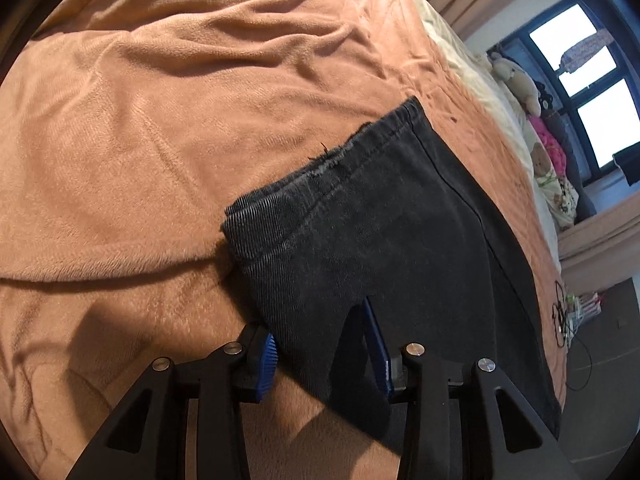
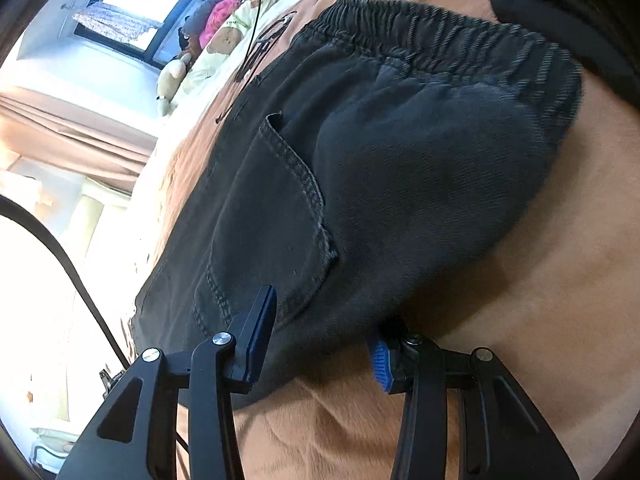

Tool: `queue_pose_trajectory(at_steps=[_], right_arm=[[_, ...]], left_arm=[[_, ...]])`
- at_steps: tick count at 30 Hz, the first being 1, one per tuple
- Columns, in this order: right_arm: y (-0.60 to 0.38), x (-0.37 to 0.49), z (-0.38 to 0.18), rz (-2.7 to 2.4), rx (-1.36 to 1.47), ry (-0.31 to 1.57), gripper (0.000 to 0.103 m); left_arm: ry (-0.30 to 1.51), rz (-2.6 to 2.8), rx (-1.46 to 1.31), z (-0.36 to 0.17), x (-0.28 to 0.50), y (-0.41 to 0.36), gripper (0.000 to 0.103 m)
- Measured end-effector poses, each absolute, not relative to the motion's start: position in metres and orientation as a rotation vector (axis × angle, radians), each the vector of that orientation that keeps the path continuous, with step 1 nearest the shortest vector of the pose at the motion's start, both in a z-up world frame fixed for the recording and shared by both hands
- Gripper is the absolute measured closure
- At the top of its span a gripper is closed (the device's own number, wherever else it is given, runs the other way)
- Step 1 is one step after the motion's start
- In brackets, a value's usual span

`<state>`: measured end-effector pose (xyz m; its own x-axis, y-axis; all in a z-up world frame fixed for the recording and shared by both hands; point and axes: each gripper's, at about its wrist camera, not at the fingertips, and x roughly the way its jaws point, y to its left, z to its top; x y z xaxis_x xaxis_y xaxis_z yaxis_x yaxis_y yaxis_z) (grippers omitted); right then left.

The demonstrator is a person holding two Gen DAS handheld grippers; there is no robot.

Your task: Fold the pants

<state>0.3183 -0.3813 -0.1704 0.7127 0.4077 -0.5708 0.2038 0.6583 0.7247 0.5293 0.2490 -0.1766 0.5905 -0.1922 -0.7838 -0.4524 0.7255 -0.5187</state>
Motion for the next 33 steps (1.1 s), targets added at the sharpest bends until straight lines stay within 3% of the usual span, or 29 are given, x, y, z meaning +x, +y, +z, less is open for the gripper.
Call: queue_pose_trajectory(at_steps=[4,6,7,9,11,16,33], right_arm=[[-0.38,0.334,-0.172,0.093,0.873,0.767,0.062],[-0.373,0.336,-0.171,0.082,0.851,0.753,0.062],[-0.37,0.337,-0.171,0.077,0.843,0.747,0.062],[-0.361,0.336,-0.17,0.071,0.835,0.736,0.062],[-0.353,0.331,-0.166,0.057,0.815,0.726,0.072],[-0.342,0.313,-0.147,0.056,0.811,0.667,0.095],[-0.318,0.258,-0.1,0.132,0.745,0.621,0.099]], left_arm=[[0.91,0.188,-0.766,-0.179,0.536,0.252,0.062],[0.888,0.207,-0.759,-0.18,0.539,0.256,0.071],[0.885,0.22,-0.758,-0.181,0.541,0.258,0.082],[0.868,0.226,-0.785,-0.184,0.541,0.265,0.089],[0.853,0.229,-0.787,-0.181,0.541,0.266,0.097],[0.797,0.219,-0.774,-0.16,0.534,0.265,0.099],[0.698,0.192,-0.796,-0.075,0.495,0.269,0.099]])
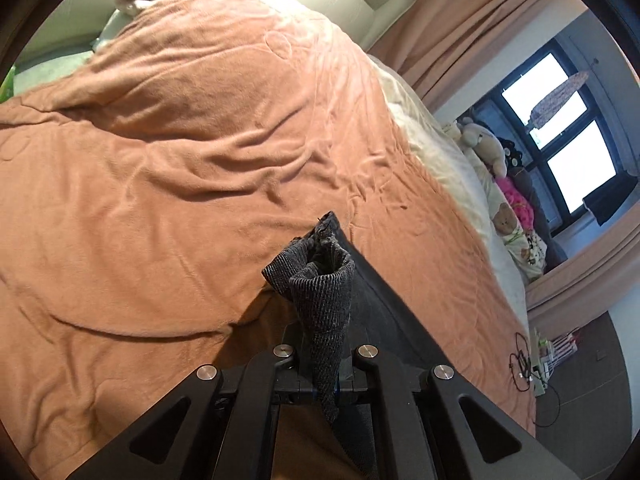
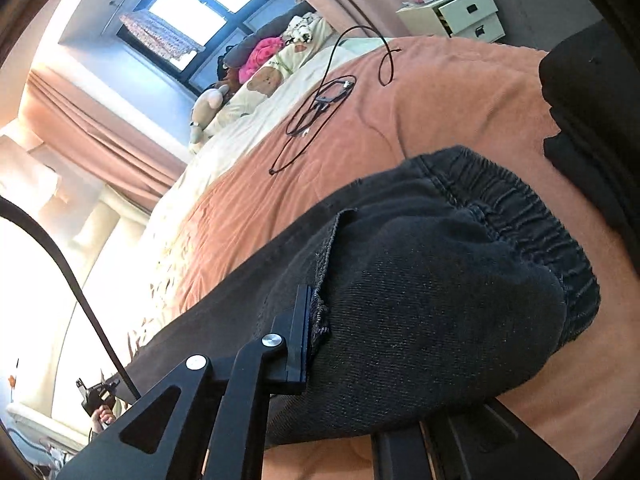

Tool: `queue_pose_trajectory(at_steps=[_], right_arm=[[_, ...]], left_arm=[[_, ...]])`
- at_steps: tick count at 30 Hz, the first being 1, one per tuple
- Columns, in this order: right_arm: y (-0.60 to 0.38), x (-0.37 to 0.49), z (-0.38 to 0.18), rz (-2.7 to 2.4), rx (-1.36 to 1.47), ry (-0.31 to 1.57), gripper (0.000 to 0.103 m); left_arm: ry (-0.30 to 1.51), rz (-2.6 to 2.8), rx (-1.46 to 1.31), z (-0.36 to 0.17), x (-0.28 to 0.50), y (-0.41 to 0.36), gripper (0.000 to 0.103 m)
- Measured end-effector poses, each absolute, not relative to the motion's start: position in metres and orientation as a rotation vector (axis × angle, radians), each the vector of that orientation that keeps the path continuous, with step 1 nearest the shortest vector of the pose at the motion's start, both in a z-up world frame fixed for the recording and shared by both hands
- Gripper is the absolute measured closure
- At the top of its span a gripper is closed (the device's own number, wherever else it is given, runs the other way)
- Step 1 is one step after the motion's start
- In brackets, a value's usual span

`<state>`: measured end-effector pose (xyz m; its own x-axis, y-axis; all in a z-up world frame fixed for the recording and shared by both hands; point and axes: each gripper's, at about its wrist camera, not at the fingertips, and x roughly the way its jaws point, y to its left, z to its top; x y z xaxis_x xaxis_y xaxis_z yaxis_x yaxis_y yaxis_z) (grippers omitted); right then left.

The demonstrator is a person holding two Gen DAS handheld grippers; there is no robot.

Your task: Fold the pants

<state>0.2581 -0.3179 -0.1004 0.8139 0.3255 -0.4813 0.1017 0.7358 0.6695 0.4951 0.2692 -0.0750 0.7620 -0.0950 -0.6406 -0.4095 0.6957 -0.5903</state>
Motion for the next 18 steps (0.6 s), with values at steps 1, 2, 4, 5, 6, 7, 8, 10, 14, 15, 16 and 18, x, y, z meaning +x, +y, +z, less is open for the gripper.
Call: queue_pose_trajectory(at_steps=[1,2,4,5,6,7,8,10,14,15,16,18], right_arm=[[-0.317,0.253,-0.101,0.133,0.749,0.626,0.099],[-0.318,0.251,-0.102,0.135,0.752,0.631,0.099],[-0.318,0.243,-0.102,0.137,0.751,0.644,0.099],[-0.324,0.253,-0.097,0.139,0.751,0.65,0.099],[-0.326,0.254,-0.095,0.141,0.751,0.654,0.099],[-0.326,0.251,-0.093,0.144,0.747,0.66,0.099],[-0.328,0.25,-0.091,0.146,0.745,0.664,0.099],[-0.326,0.244,-0.088,0.147,0.749,0.673,0.099],[-0.325,0.237,-0.085,0.156,0.761,0.69,0.099],[-0.326,0.234,-0.084,0.158,0.763,0.693,0.099],[-0.326,0.231,-0.084,0.159,0.766,0.696,0.099],[-0.324,0.224,-0.084,0.161,0.769,0.699,0.099]], left_arm=[[0.698,0.194,-0.8,-0.072,0.489,0.272,0.099],[0.696,0.195,-0.801,-0.071,0.484,0.274,0.099],[0.693,0.203,-0.804,-0.067,0.47,0.281,0.099],[0.694,0.207,-0.805,-0.065,0.465,0.282,0.099],[0.693,0.209,-0.807,-0.064,0.459,0.284,0.099],[0.692,0.21,-0.808,-0.063,0.452,0.287,0.099],[0.69,0.212,-0.811,-0.062,0.444,0.289,0.099],[0.688,0.216,-0.82,-0.061,0.429,0.294,0.099],[0.685,0.222,-0.849,-0.062,0.402,0.305,0.099],[0.683,0.223,-0.856,-0.063,0.396,0.308,0.099],[0.682,0.224,-0.86,-0.064,0.39,0.311,0.099],[0.682,0.232,-0.868,-0.066,0.375,0.318,0.099]])
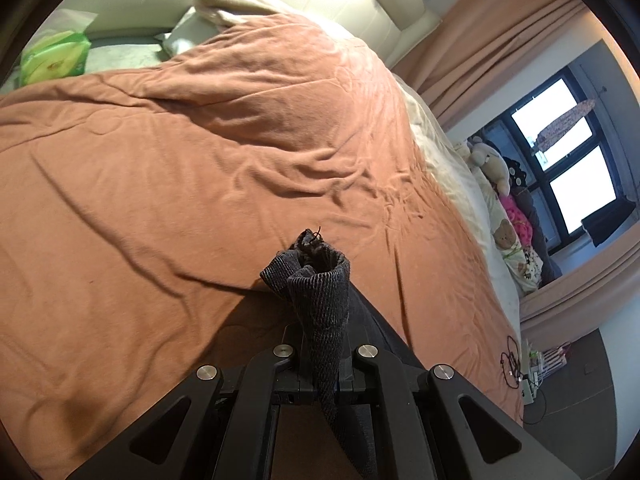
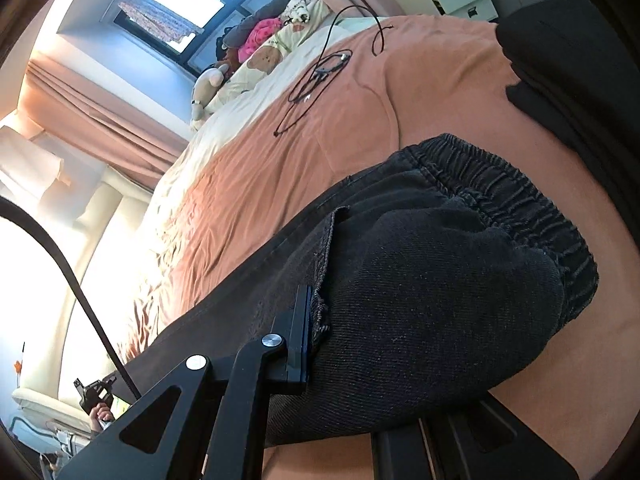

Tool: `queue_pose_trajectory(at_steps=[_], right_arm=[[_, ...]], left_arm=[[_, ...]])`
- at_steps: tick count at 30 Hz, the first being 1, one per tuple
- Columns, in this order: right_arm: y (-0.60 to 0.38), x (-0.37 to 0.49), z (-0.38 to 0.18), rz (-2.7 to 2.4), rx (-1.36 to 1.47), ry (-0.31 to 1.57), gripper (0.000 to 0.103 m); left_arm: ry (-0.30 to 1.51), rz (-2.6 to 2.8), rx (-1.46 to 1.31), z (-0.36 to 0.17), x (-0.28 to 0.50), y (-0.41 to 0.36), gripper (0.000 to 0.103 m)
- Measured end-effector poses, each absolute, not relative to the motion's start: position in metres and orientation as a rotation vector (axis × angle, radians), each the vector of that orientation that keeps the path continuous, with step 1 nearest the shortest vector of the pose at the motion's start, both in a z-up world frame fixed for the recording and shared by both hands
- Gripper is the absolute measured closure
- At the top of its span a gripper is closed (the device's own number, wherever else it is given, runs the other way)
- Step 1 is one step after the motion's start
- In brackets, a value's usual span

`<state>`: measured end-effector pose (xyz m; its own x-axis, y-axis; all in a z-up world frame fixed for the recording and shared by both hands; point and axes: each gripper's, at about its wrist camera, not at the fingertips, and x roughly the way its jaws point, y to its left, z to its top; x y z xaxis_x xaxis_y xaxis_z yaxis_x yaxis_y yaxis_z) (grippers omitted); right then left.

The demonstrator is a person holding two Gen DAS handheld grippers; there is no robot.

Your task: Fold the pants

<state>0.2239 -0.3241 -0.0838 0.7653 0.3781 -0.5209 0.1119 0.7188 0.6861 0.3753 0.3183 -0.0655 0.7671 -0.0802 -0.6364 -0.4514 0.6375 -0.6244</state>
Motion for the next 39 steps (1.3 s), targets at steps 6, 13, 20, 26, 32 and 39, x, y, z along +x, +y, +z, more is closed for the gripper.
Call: queue_pose_trajectory(at_steps=[6,13,20,26,32,39], right_arm=[[-0.322,0.203,-0.083,0.164,0.766,0.72,0.099],[-0.323,0.184,-0.084,0.165,0.763,0.75,0.099],[-0.325,0.166,-0.097,0.156,0.76,0.823,0.099],[-0.33,0.167,-0.131,0.095,0.817,0.95,0.096],[-0.346,0.156,-0.127,0.067,0.819,0.966,0.045],[-0.39,0.14,-0.143,0.049,0.983,0.878,0.039]], left_arm=[[0.683,0.234,-0.888,-0.071,0.344,0.333,0.099],[0.688,0.246,-0.91,-0.076,0.319,0.35,0.099],[0.716,0.27,-0.918,-0.092,0.302,0.364,0.099],[0.796,0.299,-0.924,-0.128,0.299,0.367,0.099],[0.876,0.298,-0.916,-0.157,0.29,0.358,0.078],[0.873,0.264,-0.946,-0.17,0.273,0.342,0.051]])
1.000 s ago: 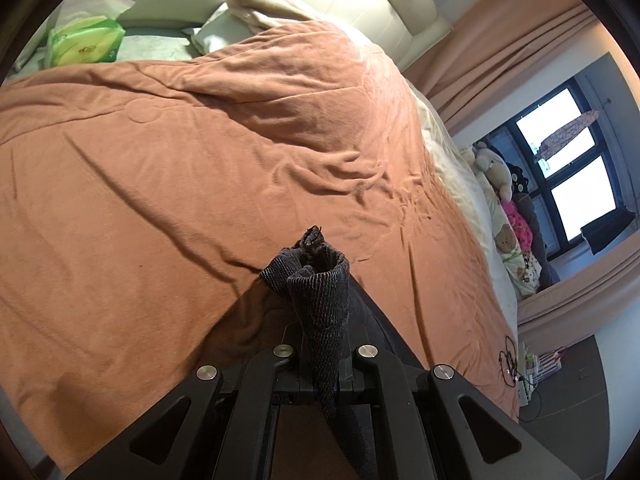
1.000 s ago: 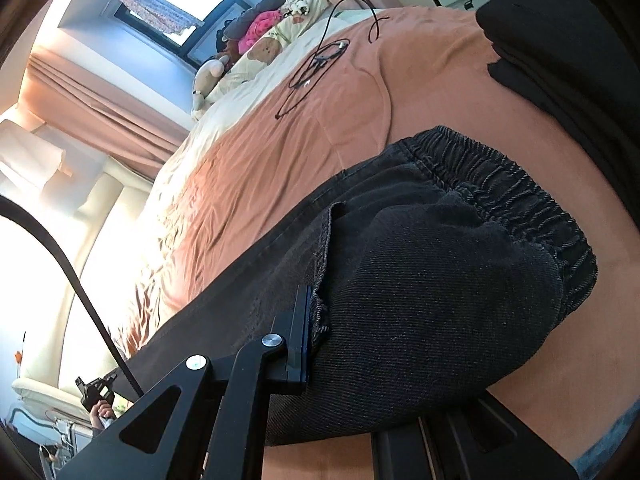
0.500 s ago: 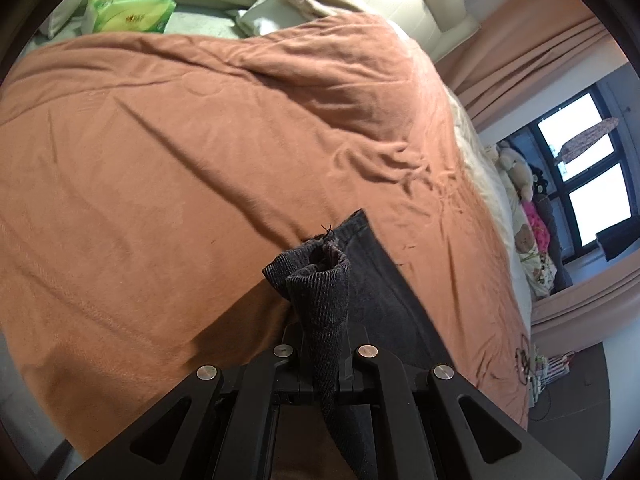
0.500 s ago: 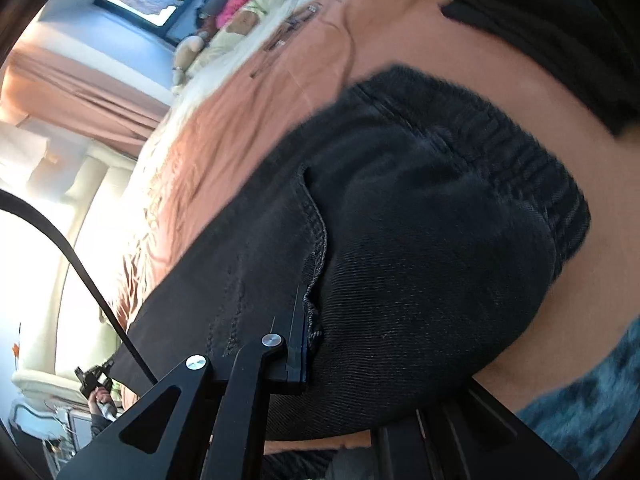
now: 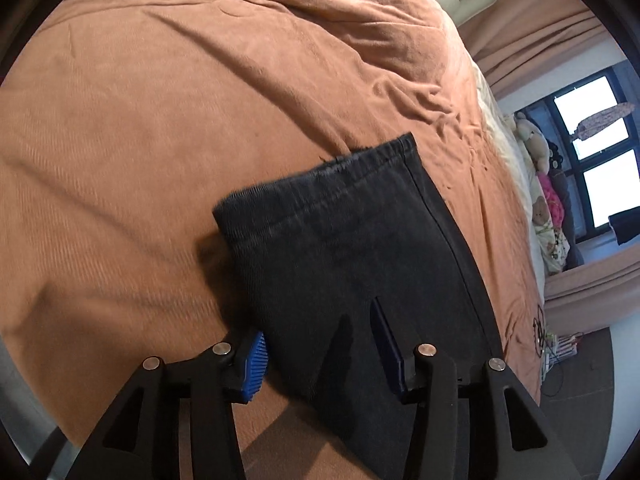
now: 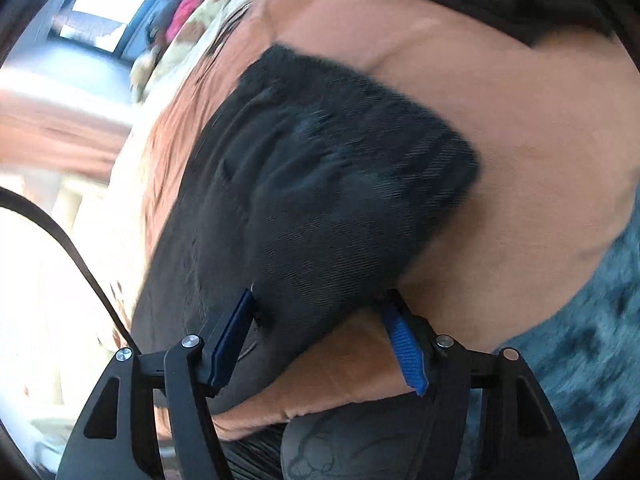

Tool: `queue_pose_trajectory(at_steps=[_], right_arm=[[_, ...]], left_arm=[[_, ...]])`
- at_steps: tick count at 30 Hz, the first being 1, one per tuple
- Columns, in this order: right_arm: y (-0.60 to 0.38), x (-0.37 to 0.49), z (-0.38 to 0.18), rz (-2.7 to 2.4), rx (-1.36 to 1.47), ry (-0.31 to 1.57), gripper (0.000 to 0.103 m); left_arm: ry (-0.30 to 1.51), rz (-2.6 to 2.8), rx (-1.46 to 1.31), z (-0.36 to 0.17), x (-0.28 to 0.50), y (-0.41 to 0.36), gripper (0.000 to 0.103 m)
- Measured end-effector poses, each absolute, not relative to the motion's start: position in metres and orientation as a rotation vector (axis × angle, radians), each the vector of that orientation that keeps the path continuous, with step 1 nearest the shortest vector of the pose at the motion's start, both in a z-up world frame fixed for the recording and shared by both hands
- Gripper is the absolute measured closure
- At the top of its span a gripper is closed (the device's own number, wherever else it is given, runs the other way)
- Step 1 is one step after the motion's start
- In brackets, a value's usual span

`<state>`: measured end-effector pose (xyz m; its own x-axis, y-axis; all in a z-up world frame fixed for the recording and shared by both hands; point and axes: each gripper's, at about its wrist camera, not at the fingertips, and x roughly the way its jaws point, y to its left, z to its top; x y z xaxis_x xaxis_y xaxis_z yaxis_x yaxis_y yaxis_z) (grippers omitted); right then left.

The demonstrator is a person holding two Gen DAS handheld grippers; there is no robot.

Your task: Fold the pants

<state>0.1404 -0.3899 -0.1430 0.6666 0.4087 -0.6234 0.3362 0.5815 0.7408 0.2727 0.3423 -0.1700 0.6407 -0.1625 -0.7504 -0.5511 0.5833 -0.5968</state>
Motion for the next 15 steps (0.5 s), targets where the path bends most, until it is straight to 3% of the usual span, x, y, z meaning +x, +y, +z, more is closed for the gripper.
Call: queue_pose_trajectory(at_steps=[8,9,11,15], right_arm=[[-0.433,0.153,-0.163,0.047,1.185,0.724,0.04],[-0.438,0.157,-0.161,0.039,1.186,0.719,0.044],[-0.437,0.162,-0.154,0.021,1.126,0.735,0.075],[-0.43,0.157,-0.128,-0.031,1.0,0.704,0.093]], left_arm=[[0.878,0.249,-0.928,-0.165,0.269,0.316,0.045],[0.887,0.251,-0.919,-0.165,0.272,0.313,0.045],[0.896,0.257,-0.899,-0.165,0.274,0.307,0.045],[0.901,0.266,-0.895,-0.167,0.274,0.301,0.045]])
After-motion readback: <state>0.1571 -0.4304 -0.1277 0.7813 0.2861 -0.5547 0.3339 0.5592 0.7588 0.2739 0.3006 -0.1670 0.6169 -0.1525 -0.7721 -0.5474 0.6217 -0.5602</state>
